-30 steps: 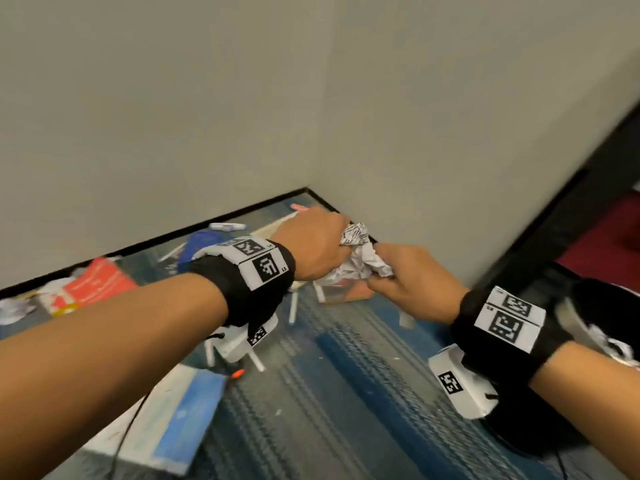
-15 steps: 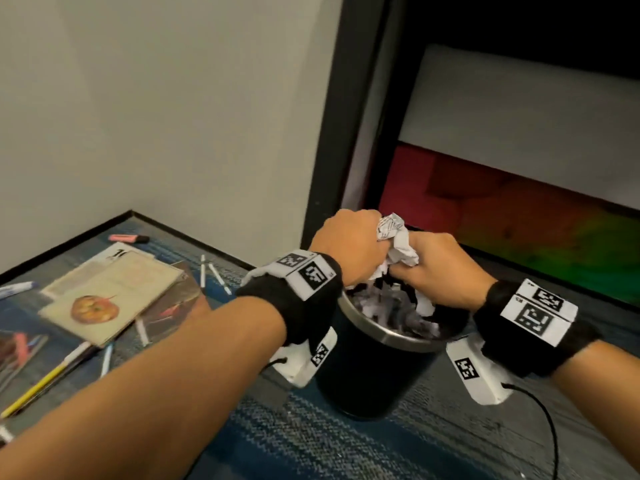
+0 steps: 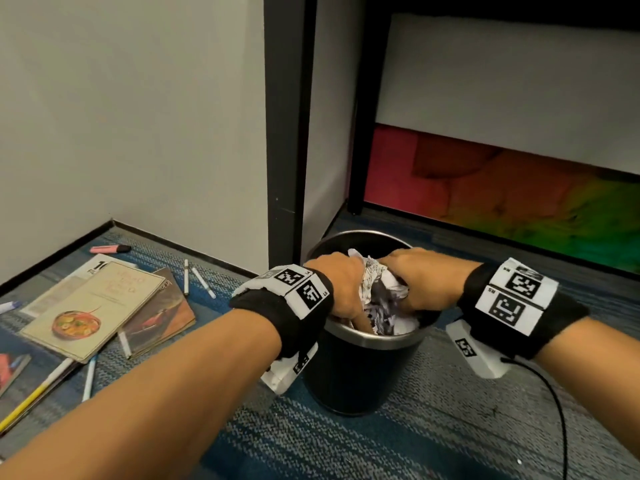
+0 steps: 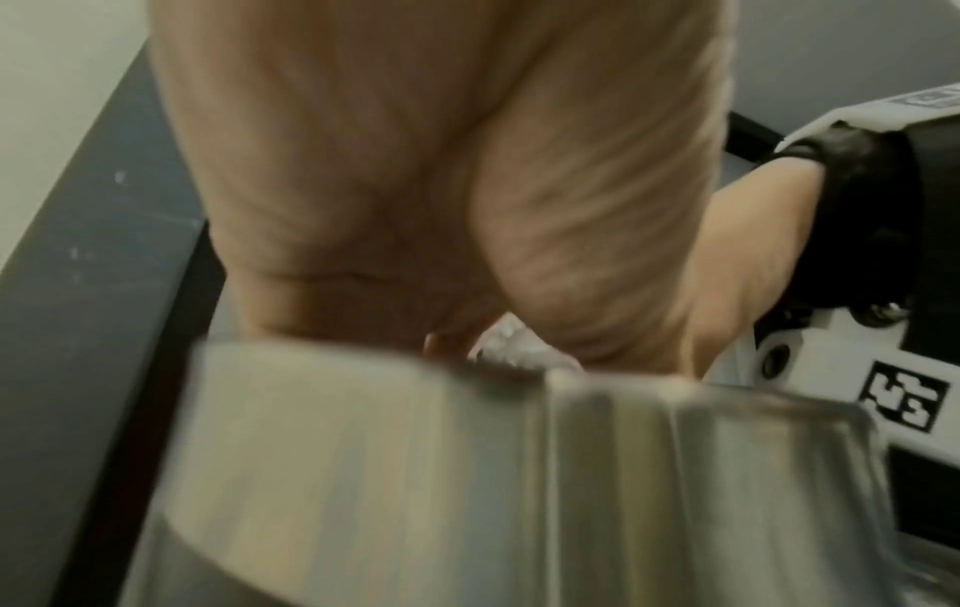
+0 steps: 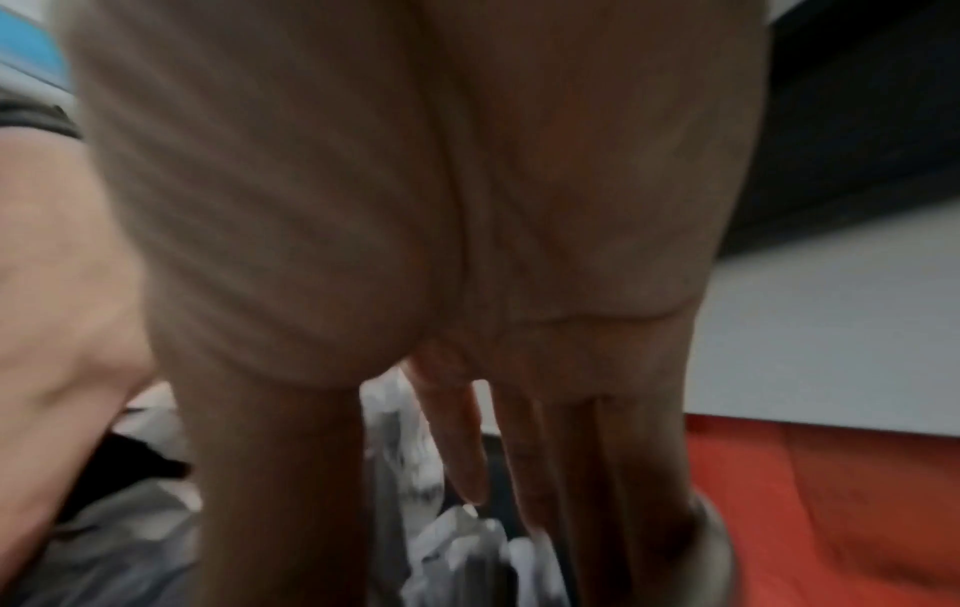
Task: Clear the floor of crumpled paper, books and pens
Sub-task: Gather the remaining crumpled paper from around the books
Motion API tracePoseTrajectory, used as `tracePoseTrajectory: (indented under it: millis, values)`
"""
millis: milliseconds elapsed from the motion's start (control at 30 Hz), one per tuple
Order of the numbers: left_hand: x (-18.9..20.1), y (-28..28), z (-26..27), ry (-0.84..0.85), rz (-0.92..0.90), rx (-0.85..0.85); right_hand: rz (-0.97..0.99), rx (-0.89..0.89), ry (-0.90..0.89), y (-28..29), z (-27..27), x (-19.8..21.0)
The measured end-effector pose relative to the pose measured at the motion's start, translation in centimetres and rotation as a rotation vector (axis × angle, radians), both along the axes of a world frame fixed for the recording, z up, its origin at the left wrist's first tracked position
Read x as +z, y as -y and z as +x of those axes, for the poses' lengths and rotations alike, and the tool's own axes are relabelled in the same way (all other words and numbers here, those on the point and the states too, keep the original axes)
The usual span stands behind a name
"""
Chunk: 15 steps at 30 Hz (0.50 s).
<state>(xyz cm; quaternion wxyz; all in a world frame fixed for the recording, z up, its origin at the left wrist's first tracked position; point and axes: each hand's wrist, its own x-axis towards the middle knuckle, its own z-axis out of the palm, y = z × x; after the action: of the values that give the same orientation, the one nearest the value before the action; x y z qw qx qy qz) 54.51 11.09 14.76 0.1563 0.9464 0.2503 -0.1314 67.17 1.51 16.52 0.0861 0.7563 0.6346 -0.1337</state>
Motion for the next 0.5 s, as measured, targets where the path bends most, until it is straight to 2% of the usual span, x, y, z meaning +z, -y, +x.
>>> tracePoseTrajectory:
  millis: [67,167,233,300,400,500]
  values:
    - [1.2,-0.6,-0.9,0.047,0.035,0.036,-0.031,-0.02,0.063,-0.2,-0.2,1.4]
    - [2.9,-1.5,-2.9,0.22,-0.058,0.068,-0.052,-0.002,0.134,-0.6,-1.5,3.5]
    - [3.8,-2.5,-5.0,0.333,-0.076,0.1,0.027,0.047,0.202,-1.1,-3.6,4.8]
    - [4.6,-3.5,-7.8,0.375,-0.004,0.143,0.147,0.109,0.259,-2.3,-6.8,5.6]
    - [5.1,-5.7,-13.8,0.329,0.152,0.231,0.281,0.205,0.274,-5.5,-13.3,5.7]
    - [5.2,-8.1,-22.3,0.196,0.267,0.337,0.307,0.306,0.232,-9.7,-21.4,5.2]
